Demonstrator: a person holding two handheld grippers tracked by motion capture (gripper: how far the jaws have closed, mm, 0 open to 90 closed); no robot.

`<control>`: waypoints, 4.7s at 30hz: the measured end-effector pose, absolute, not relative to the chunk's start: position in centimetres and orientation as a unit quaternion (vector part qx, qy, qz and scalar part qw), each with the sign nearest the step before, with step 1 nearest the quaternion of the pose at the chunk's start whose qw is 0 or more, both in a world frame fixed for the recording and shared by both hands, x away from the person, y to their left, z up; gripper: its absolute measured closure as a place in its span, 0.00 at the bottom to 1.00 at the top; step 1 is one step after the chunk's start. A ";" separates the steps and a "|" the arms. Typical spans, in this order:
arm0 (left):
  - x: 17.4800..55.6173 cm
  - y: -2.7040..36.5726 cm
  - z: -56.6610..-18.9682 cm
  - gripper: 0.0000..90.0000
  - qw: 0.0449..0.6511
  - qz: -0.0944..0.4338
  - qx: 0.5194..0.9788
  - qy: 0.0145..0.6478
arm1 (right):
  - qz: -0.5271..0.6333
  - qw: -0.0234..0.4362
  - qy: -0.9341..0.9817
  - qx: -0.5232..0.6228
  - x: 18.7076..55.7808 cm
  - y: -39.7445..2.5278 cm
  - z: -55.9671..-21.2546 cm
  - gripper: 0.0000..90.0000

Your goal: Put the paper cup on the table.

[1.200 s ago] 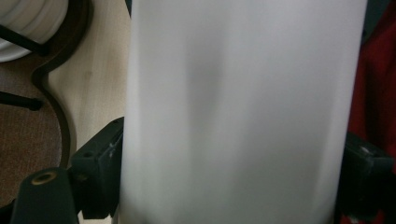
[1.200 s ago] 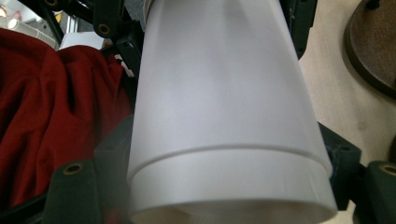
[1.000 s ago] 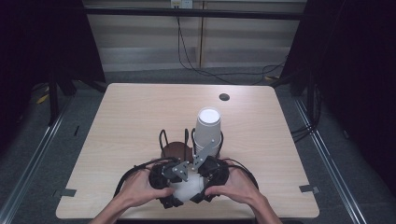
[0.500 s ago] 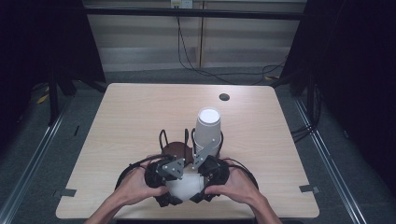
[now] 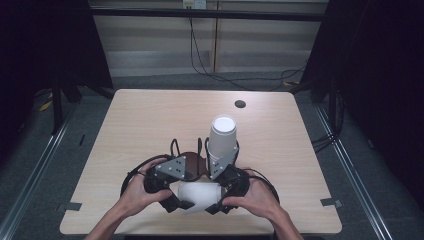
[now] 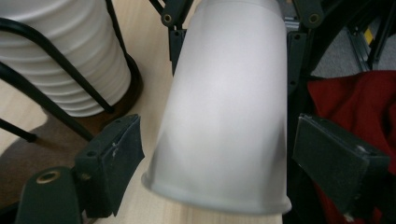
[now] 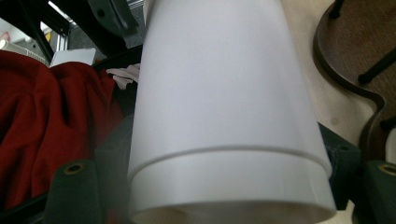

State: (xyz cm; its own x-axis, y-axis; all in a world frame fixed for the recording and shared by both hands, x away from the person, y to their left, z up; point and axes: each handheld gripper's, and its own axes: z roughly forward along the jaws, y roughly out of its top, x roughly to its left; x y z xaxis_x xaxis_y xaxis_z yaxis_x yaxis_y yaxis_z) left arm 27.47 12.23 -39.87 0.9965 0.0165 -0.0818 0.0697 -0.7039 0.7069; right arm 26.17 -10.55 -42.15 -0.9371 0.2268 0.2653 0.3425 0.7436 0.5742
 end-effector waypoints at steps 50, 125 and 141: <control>26.9 16.4 -42.9 0.18 0.507 -0.047 0.849 0.140 | -0.521 0.067 -0.830 -0.188 26.4 -15.3 -41.6 0.28; 26.4 15.0 -41.3 0.15 0.583 -0.070 0.800 0.124 | -0.523 0.085 -0.834 -0.153 25.9 -13.0 -42.1 0.19; 26.7 15.5 -41.1 0.15 0.555 -0.061 0.816 0.148 | -0.538 0.056 -0.821 -0.185 26.0 -14.6 -41.9 0.16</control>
